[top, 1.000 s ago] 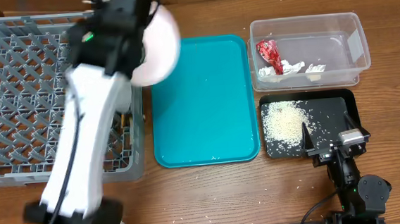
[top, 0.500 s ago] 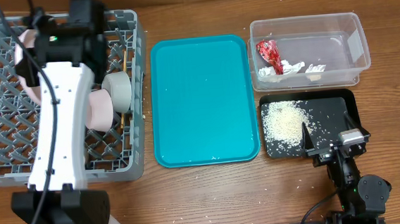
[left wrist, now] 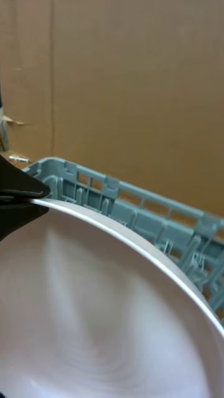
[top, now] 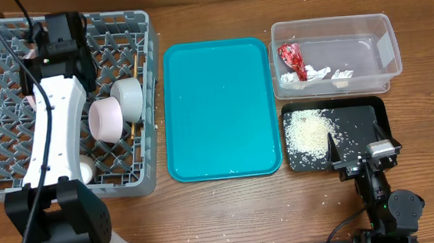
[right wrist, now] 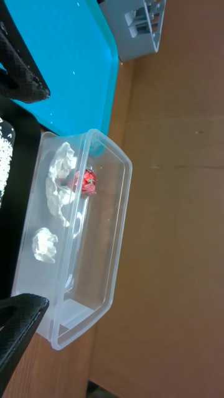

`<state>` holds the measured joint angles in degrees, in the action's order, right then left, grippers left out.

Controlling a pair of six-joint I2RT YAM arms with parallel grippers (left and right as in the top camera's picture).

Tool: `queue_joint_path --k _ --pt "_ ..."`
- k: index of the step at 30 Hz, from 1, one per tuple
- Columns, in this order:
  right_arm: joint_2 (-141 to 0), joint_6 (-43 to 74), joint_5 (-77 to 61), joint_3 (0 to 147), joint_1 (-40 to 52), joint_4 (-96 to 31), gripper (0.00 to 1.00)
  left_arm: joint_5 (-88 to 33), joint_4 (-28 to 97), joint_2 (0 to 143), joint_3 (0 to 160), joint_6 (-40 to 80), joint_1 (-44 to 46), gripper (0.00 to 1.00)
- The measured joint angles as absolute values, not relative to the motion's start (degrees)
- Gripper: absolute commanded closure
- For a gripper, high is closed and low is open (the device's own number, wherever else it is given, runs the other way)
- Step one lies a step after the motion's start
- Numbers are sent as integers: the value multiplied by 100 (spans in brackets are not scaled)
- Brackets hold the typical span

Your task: Sort waste into correct bins and load items into the dishwasher

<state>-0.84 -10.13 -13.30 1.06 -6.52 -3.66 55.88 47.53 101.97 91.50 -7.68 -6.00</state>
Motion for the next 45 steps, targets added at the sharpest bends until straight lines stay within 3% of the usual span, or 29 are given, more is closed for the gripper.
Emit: queue_joint_path --k 1,2,4,8,10,13,18,19,20,22,27,28,29,30,32,33,38,45 --pt "-84 -1013 -1330 106 -650 -362 0 5546 4703 10197 9096 -840 -600 93" --pt "-84 -1013 -1330 106 -650 -364 0 5527 4685 10197 9037 -928 -600 83" --pt "-84 -1011 -1330 106 -650 -364 0 5522 4696 10197 8995 -1015 -600 73" --pt "-84 -1013 -1330 106 -650 -366 0 5638 4731 10197 8969 -1116 -534 34" --pt "-84 -1013 -1330 106 -650 -364 0 5739 4939 10162 8976 -1033 -255 26" --pt "-84 -1009 -1330 106 -650 -366 0 5730 5264 9931 9030 -720 541 23" --pt "-84 -1011 -1330 106 -650 -364 0 4663 5725 9048 9459 -75 1962 32" --pt "-84 -1011 -1328 106 -650 -364 1 4351 5769 8897 9522 123 2130 28" --pt "-84 -1013 -1330 106 -650 -364 0 3557 5802 8626 9607 458 2383 16" --pt "-84 -1011 -1330 106 -650 -364 0 2853 5806 8497 9629 735 2528 0" --pt "-84 -1011 -1330 106 -650 -364 0 871 5704 8685 9631 1258 2821 0" --pt "-84 -1013 -1330 106 -650 -368 0 447 5706 8774 9631 1337 2871 3" --pt "-84 -1013 -1330 106 -650 -364 0 279 5725 8818 9631 1356 2880 12" --pt "-84 -1015 -1328 106 -650 -364 0 51 5846 8868 9631 1380 2880 13" --pt "-84 -1011 -1328 106 -650 -364 0 -167 6012 8906 9631 1411 2880 12" --pt "-84 -1011 -1330 106 -650 -366 0 -244 6082 8906 9631 1417 2880 0" --pt "-84 -1011 -1330 106 -650 -364 0 -204 6355 8650 9629 1236 3135 0" --pt "-84 -1011 -1332 106 -650 -364 0 327 6761 7207 9633 1160 4023 0"
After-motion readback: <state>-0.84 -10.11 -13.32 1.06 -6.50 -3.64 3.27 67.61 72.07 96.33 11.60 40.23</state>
